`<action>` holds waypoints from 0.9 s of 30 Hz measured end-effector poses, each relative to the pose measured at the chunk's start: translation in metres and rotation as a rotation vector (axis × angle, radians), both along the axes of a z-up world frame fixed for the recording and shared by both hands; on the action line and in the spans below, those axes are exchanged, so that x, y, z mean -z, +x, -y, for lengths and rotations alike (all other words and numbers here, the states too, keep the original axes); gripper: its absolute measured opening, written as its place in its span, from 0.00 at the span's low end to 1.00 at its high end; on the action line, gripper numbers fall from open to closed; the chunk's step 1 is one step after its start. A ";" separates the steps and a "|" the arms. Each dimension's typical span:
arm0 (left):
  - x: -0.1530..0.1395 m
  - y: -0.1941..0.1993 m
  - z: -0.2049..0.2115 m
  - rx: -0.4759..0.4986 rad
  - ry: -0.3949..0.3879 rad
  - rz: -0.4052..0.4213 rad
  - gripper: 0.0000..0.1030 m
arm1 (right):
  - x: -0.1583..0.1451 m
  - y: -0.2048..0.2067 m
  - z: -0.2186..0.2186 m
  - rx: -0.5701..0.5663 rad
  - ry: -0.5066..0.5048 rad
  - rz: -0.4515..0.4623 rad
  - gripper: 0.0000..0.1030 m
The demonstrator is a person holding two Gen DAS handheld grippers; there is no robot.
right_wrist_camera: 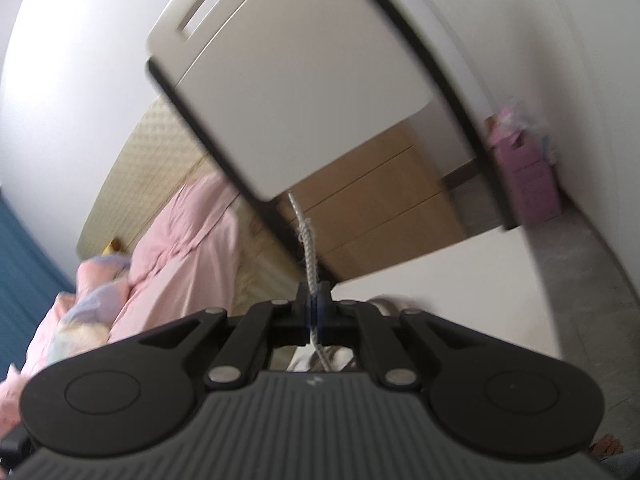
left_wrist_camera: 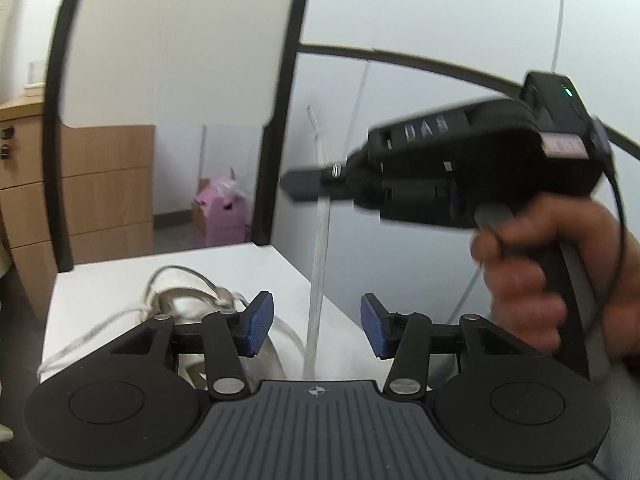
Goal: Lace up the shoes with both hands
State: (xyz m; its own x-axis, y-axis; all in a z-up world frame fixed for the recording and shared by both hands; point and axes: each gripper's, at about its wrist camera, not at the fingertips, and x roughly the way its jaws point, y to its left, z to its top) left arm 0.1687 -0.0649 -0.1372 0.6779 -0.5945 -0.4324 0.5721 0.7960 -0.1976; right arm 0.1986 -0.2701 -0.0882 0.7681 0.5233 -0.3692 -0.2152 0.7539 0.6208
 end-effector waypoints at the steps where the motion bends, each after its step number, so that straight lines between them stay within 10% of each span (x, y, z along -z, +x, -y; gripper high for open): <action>1: -0.001 0.001 -0.002 -0.020 -0.008 0.005 0.49 | 0.001 0.000 -0.006 -0.025 0.001 -0.005 0.03; 10: 0.000 0.015 -0.006 -0.073 -0.037 -0.041 0.06 | 0.008 0.006 -0.028 -0.131 0.057 -0.060 0.03; 27: 0.003 0.017 -0.001 -0.064 0.022 -0.062 0.09 | 0.005 0.006 -0.015 -0.061 0.028 -0.037 0.03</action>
State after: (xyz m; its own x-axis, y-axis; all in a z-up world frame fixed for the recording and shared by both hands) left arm 0.1853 -0.0635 -0.1400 0.6855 -0.5407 -0.4875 0.5070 0.8351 -0.2134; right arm 0.2047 -0.2552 -0.0936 0.7206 0.5792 -0.3810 -0.2369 0.7222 0.6498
